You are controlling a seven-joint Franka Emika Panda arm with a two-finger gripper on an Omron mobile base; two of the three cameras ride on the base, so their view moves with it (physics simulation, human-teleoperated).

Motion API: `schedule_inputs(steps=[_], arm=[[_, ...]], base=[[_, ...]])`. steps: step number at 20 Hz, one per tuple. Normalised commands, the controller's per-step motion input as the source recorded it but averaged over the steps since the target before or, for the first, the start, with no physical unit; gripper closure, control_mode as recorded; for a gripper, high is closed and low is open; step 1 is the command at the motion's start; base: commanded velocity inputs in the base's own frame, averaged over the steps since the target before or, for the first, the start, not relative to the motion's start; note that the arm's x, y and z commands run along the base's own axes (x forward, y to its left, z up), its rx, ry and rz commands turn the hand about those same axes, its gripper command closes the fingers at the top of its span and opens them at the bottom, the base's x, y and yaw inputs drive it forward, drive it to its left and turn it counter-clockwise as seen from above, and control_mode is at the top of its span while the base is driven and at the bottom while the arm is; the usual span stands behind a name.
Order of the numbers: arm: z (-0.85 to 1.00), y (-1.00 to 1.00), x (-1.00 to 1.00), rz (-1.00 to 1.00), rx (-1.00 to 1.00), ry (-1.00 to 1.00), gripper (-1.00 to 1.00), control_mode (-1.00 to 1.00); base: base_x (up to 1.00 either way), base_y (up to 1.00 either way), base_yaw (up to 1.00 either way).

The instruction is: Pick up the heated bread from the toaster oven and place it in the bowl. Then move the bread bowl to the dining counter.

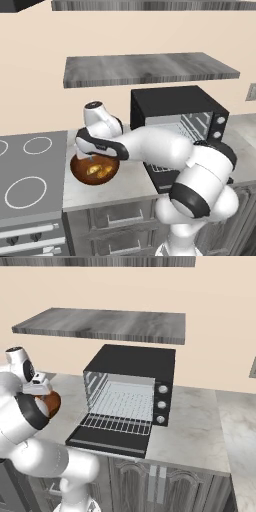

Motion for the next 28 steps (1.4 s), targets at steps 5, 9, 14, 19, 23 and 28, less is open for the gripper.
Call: schedule_inputs(steps=[5, 9, 14, 19, 23, 28], arm=[[0.06, -0.96, -0.43, -0.31, 0.07, 0.00, -1.00, -1.00], [-0.12, -0.71, -0.18, -0.26, 0.03, 0.00, -1.00, -1.00], [-0.36, -0.12, 0.00, -0.16, 0.06, 0.00, -1.00, -1.00], [-0.05, 0.14, 0.04, -0.12, 0.07, -0.01, -1.00, -1.00], [0.00, 0.36, 0.29, -0.08, 0.04, -0.01, -1.00, -1.00], [-0.14, 0.19, 0.33, -0.07, 0.06, -0.02, -1.00, -1.00]], base=[[0.00, 0.00, 0.00], [0.00, 0.00, 0.00], [0.00, 0.00, 0.00], [0.00, 0.00, 0.00], [0.00, 0.00, 0.00], [0.00, 0.00, 0.00]])
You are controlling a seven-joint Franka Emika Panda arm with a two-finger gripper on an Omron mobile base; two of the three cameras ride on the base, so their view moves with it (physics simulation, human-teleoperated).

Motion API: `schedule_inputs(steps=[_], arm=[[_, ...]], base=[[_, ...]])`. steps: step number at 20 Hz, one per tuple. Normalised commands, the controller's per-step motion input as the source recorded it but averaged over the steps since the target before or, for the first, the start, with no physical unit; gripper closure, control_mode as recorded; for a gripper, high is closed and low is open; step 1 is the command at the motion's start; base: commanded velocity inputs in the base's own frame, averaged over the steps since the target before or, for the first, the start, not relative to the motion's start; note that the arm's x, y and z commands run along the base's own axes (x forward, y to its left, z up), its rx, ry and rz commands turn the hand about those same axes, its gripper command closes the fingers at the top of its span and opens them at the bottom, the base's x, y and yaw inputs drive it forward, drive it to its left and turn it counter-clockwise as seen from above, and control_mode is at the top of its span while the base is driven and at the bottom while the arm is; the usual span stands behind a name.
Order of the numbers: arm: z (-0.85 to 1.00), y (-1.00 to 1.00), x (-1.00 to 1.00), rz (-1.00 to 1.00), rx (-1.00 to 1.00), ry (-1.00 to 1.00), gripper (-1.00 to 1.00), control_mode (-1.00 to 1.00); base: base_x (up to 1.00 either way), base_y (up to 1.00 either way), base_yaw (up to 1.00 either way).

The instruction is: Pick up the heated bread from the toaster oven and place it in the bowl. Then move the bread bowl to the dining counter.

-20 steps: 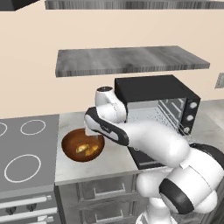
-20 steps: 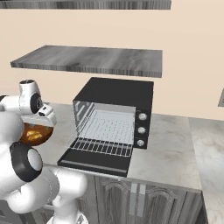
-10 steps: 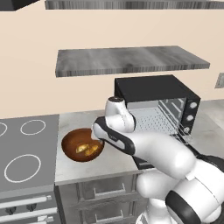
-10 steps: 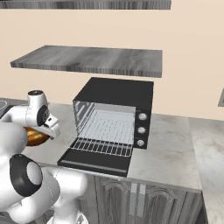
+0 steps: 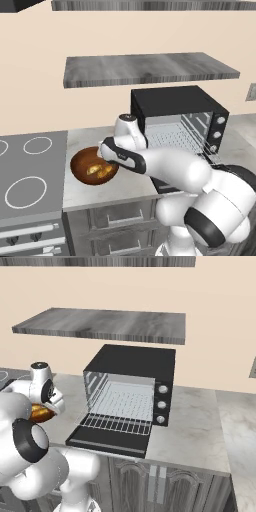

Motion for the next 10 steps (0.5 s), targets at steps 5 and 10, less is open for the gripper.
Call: schedule_inputs(steps=[5, 10], arm=[[-0.24, -0.12, 0.31, -0.04, 0.10, 0.00, -1.00, -1.00], [-0.24, 0.00, 0.00, 0.00, 0.05, -0.01, -1.00, -1.00]], base=[[0.00, 0.00, 0.00], [0.00, 0.00, 0.00]])
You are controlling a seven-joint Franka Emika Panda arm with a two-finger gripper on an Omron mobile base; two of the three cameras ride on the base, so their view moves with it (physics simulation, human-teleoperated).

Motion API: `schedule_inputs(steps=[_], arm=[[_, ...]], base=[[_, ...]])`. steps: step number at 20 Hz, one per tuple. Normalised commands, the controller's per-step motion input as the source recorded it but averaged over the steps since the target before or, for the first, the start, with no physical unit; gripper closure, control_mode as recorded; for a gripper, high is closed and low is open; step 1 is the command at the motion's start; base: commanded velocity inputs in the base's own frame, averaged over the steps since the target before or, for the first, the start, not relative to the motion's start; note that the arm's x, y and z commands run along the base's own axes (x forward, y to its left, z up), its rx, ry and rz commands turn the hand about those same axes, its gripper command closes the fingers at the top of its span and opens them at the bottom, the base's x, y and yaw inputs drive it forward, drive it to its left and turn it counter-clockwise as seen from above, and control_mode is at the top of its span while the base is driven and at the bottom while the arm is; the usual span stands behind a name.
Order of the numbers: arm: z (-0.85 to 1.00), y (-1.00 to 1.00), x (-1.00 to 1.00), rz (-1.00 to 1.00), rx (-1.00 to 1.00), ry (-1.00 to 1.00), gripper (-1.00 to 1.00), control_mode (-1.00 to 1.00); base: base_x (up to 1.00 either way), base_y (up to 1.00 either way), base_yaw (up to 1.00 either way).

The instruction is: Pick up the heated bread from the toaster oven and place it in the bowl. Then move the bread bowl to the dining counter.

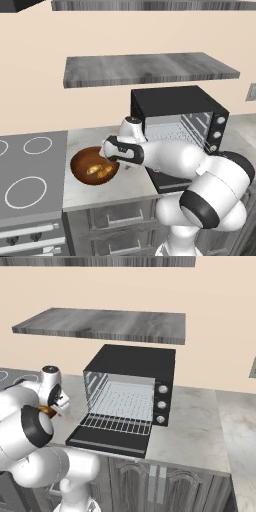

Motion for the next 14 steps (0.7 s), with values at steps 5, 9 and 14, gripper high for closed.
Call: schedule_inputs(steps=[5, 9, 14], arm=[[-0.52, 0.07, 0.00, 0.00, 0.00, 0.00, 1.00, -1.00], [-0.05, 0.04, 0.01, 0.00, 0.00, 0.00, 1.00, -1.00], [0.05, 0.00, -0.01, -0.01, 0.02, -0.02, 1.00, -1.00]], base=[[0.00, 0.00, 0.00], [0.00, 0.00, 0.00], [0.00, 0.00, 0.00]])
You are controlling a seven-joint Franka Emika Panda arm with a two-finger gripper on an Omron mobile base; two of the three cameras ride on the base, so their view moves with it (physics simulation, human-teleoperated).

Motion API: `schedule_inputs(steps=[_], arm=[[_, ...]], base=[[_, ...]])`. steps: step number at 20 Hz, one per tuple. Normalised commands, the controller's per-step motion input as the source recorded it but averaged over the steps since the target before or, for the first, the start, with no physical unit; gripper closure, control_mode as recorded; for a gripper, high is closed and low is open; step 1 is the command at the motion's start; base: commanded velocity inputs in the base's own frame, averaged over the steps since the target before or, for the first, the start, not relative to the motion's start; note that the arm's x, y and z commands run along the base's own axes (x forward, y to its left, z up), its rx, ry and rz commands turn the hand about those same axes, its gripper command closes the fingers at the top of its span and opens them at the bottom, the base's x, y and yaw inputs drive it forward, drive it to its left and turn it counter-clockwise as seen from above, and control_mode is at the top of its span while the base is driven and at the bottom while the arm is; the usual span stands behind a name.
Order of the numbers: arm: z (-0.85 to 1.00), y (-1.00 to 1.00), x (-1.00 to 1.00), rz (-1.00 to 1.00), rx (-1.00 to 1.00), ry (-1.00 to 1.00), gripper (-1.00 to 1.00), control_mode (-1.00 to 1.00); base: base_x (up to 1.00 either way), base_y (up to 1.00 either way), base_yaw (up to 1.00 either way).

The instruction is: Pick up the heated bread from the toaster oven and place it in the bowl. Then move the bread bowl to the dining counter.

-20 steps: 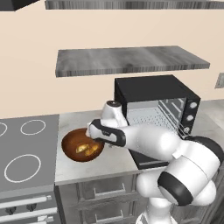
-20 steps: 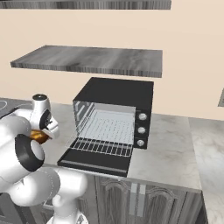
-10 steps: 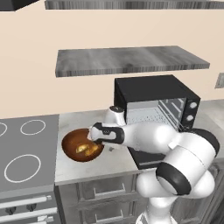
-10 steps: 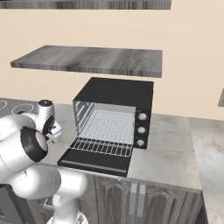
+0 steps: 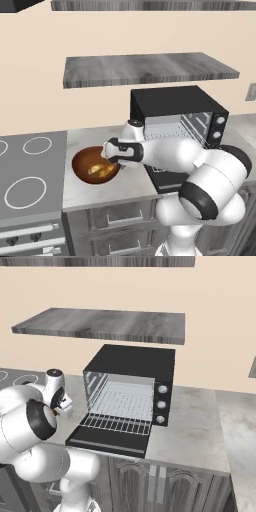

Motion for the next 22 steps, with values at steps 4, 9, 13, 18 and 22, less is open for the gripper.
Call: schedule_inputs(steps=[4, 9, 13, 18, 22], arm=[[0.31, 0.00, -0.17, -0.06, 0.02, -0.01, 1.00, -1.00], [0.63, -0.13, -0.44, -0.09, 0.04, -0.07, 1.00, -1.00], [0.93, -0.21, -0.53, -0.15, 0.06, -0.11, 1.00, -1.00], [0.97, -0.28, -0.63, -0.19, 0.02, -0.02, 1.00, -1.00], [0.75, -0.32, -0.79, -0.14, 0.00, 0.01, 1.00, -1.00]], base=[[0.00, 0.00, 0.00], [0.00, 0.00, 0.00], [0.00, 0.00, 0.00], [0.00, 0.00, 0.00], [0.00, 0.00, 0.00]])
